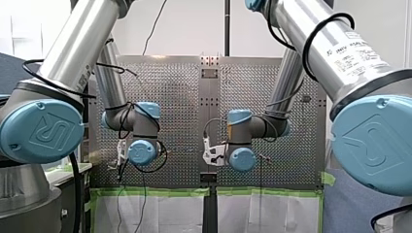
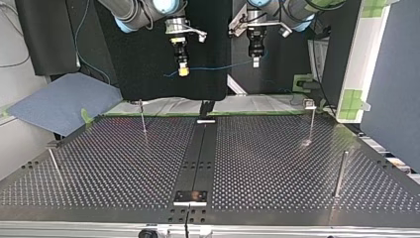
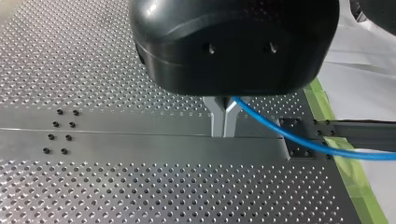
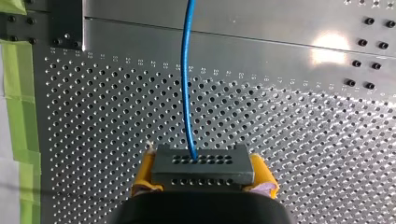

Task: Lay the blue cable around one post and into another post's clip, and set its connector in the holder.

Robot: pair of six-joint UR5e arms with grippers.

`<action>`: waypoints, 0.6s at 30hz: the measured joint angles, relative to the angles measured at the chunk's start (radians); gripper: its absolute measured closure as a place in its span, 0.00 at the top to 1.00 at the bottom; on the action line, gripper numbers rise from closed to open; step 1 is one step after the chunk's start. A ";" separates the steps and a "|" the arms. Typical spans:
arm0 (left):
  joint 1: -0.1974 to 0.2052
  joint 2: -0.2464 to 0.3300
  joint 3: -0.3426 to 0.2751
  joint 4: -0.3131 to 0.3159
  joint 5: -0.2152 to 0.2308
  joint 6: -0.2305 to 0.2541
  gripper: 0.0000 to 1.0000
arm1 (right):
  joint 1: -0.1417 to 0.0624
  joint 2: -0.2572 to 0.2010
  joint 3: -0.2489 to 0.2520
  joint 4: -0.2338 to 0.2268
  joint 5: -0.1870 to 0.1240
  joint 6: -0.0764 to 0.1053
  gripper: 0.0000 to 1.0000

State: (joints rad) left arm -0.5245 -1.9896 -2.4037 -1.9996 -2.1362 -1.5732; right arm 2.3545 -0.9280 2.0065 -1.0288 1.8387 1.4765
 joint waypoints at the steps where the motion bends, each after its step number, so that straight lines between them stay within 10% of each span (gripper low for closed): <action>1: 0.002 0.001 0.002 0.000 0.002 -0.001 0.00 | 0.004 -0.004 0.004 0.004 0.004 0.004 0.00; 8: 0.015 0.050 0.026 -0.040 0.036 -0.049 0.03 | 0.052 -0.063 0.007 0.062 0.061 0.063 0.00; 18: 0.059 0.129 0.028 -0.116 0.020 -0.096 0.03 | 0.055 -0.164 -0.002 0.120 0.083 0.137 0.00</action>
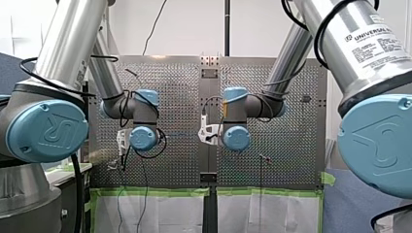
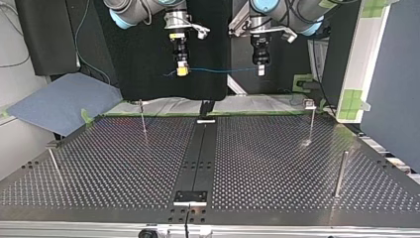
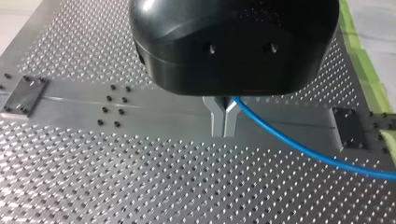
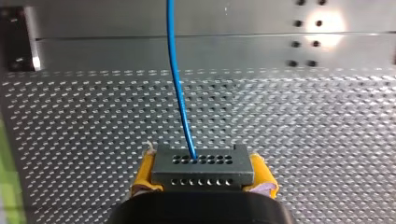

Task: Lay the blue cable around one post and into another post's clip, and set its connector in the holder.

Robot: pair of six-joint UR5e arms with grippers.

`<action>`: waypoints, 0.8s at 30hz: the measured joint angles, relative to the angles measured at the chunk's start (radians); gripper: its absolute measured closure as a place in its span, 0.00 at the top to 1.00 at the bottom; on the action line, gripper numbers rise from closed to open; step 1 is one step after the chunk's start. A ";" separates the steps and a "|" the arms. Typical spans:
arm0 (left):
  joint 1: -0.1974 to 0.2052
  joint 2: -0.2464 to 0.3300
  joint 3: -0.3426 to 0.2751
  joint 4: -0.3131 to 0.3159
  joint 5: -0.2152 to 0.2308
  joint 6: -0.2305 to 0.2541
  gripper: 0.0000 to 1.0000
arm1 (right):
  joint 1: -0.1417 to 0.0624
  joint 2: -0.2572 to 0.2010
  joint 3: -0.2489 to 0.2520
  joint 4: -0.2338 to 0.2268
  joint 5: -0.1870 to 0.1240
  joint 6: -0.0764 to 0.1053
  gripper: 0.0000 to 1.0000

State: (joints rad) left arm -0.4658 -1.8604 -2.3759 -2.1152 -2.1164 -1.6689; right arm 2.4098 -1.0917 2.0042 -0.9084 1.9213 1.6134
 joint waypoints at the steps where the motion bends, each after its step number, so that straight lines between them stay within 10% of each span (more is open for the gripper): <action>1: 0.006 0.006 0.000 -0.006 0.003 0.001 0.03 | -0.001 -0.011 -0.005 0.003 0.000 0.002 0.00; 12: 0.091 0.096 0.000 -0.031 0.038 0.005 0.03 | -0.001 -0.110 -0.079 0.043 -0.025 -0.005 0.00; 24: 0.118 0.211 0.036 -0.134 -0.059 -0.070 0.03 | 0.013 -0.200 -0.170 0.102 -0.061 -0.026 0.00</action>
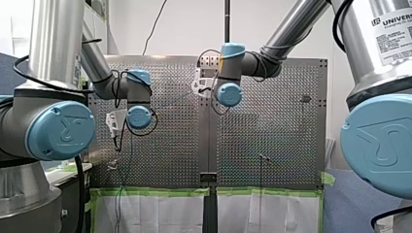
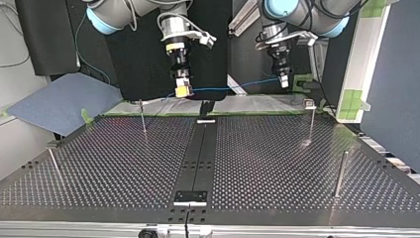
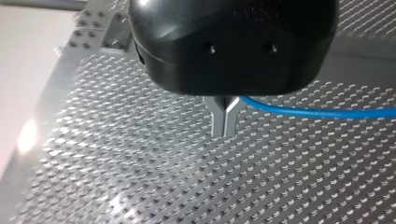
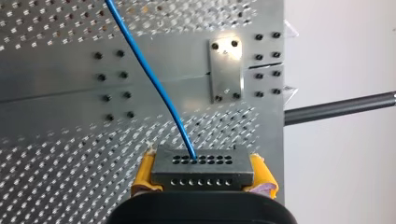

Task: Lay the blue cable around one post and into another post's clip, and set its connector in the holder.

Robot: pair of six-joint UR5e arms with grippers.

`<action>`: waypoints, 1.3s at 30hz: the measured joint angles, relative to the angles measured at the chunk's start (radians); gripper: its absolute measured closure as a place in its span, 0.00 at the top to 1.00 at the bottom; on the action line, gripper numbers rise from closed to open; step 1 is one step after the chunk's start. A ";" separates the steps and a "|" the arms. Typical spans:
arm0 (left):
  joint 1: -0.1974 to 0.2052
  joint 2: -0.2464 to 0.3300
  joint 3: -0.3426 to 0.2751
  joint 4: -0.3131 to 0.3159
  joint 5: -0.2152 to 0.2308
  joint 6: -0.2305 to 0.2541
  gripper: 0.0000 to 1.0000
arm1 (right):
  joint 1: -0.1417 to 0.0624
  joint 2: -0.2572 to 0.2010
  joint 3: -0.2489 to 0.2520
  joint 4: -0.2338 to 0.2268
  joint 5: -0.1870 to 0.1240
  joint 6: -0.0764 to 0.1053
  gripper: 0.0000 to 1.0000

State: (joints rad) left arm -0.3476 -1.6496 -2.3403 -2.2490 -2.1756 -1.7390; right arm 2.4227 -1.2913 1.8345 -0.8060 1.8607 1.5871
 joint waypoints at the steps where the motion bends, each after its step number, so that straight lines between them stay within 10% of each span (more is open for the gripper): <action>1: 0.001 0.008 0.006 -0.008 -0.005 -0.003 0.03 | 0.002 -0.002 -0.010 0.010 -0.001 -0.001 0.00; 27: 0.087 0.231 0.167 -0.232 0.008 -0.167 0.03 | 0.022 0.011 -0.154 0.080 -0.073 -0.013 0.00; 39: 0.186 0.332 0.240 -0.337 0.098 -0.224 0.03 | 0.030 0.058 -0.213 0.104 -0.110 -0.018 0.00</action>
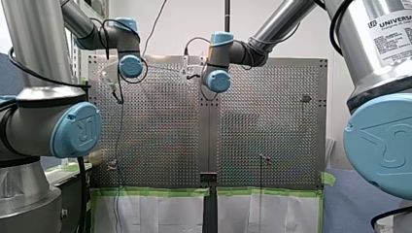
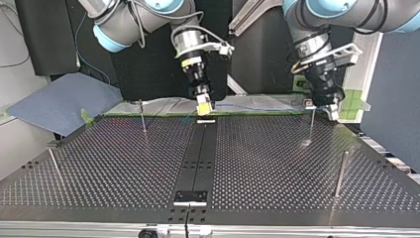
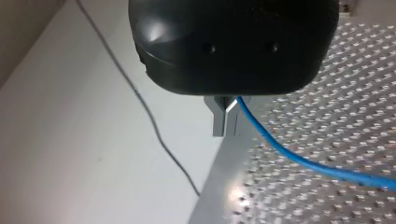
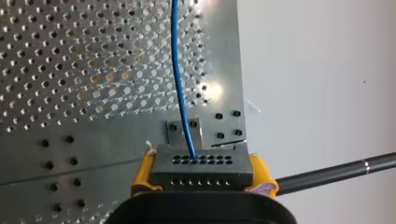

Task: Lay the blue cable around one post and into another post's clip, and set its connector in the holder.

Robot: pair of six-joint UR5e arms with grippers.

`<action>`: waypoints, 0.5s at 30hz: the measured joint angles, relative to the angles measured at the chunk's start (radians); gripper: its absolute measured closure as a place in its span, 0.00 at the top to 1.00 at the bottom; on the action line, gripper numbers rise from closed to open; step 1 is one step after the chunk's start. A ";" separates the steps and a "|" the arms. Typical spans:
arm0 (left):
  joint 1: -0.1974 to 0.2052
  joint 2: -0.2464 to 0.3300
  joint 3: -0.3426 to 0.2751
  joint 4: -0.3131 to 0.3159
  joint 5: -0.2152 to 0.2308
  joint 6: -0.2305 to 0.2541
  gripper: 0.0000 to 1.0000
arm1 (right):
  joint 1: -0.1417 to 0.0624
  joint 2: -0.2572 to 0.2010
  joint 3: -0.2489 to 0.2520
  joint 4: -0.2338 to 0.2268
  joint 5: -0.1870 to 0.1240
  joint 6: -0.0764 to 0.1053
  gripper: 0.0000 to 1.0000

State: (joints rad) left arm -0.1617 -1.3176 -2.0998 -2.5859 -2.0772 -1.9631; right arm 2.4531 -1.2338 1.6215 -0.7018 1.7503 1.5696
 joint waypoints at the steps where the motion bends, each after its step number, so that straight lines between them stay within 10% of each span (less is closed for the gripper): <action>1: 0.007 0.003 0.005 -0.007 0.007 -0.001 0.03 | 0.002 0.001 -0.007 0.002 -0.005 0.000 0.00; 15: 0.129 0.007 0.054 -0.101 0.129 -0.037 0.03 | 0.029 0.004 -0.109 0.052 -0.030 -0.003 0.00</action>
State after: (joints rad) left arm -0.0324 -1.3101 -2.0454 -2.6867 -1.9480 -2.0006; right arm 2.4823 -1.2298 1.5127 -0.6499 1.7207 1.5666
